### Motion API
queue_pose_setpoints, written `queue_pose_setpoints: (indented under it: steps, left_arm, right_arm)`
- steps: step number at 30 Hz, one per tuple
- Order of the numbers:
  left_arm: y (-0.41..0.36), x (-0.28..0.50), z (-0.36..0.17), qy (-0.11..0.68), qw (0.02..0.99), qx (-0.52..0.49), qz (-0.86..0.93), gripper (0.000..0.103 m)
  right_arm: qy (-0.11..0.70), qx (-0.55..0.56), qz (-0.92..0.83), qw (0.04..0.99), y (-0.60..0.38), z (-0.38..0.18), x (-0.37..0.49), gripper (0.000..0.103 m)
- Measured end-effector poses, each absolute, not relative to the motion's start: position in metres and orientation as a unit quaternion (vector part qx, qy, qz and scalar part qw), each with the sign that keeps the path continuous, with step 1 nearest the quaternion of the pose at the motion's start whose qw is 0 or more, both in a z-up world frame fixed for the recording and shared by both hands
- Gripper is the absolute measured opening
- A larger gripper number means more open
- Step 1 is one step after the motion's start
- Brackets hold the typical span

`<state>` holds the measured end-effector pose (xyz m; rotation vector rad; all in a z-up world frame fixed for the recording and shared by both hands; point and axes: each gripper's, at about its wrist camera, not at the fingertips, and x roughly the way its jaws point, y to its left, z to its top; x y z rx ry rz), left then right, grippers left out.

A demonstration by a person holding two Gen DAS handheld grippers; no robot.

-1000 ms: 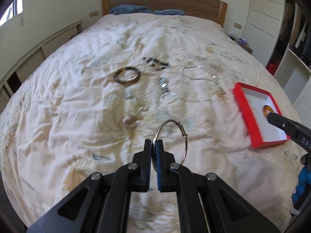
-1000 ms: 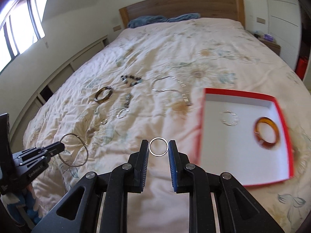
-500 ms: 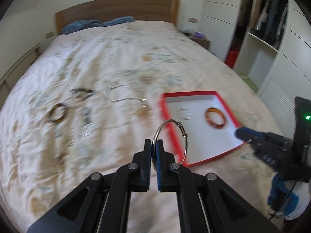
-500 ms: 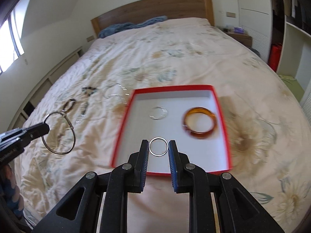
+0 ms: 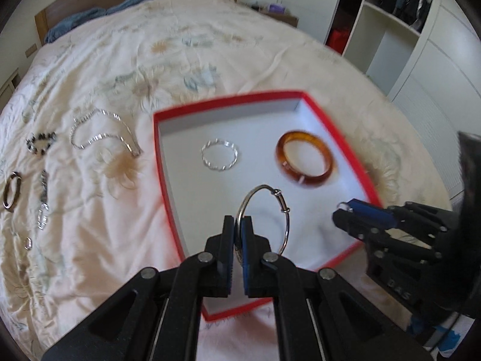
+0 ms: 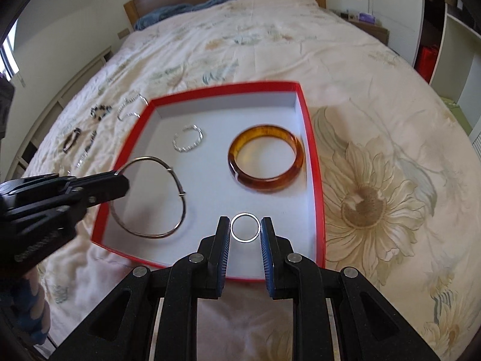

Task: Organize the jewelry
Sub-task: 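Lower both held pieces into the red box and open both tools, then withdraw both tools from the box toward the remaining jewelry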

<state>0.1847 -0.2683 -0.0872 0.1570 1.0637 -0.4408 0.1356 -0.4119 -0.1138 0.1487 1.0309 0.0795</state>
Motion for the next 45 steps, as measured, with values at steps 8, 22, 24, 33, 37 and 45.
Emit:
queue_pose_setpoints:
  steps: [8,22,24,33,37,45]
  left_arm:
    - [-0.269,0.194,-0.123,0.534,0.819,0.076,-0.194,0.004]
    - [-0.266,0.19,-0.106,0.523,0.825,0.052,-0.207,0.009]
    - [-0.261,0.183,-0.094,0.51,0.834,0.047,-0.205,0.015]
    - [-0.213,0.149,-0.034,0.441,0.881,0.032,-0.169,0.017]
    - [-0.183,0.128,-0.012,0.423,0.894,0.032,-0.143,0.017]
    - [-0.118,0.084,0.022,0.392,0.916,0.022,-0.086,0.017]
  right_arm:
    - [0.514,0.042,0.036,0.856,-0.41,-0.132,0.145,0.02]
    - [0.506,0.022,0.027,0.862,-0.404,-0.115,0.135,0.027]
    - [0.496,0.025,0.025,0.867,-0.401,-0.104,0.128,0.028]
    - [0.449,0.029,0.034,0.893,-0.37,-0.05,0.089,0.035]
    - [0.43,0.03,0.046,0.901,-0.347,-0.03,0.073,0.038]
    - [0.396,0.015,0.076,0.915,-0.288,0.007,0.043,0.042]
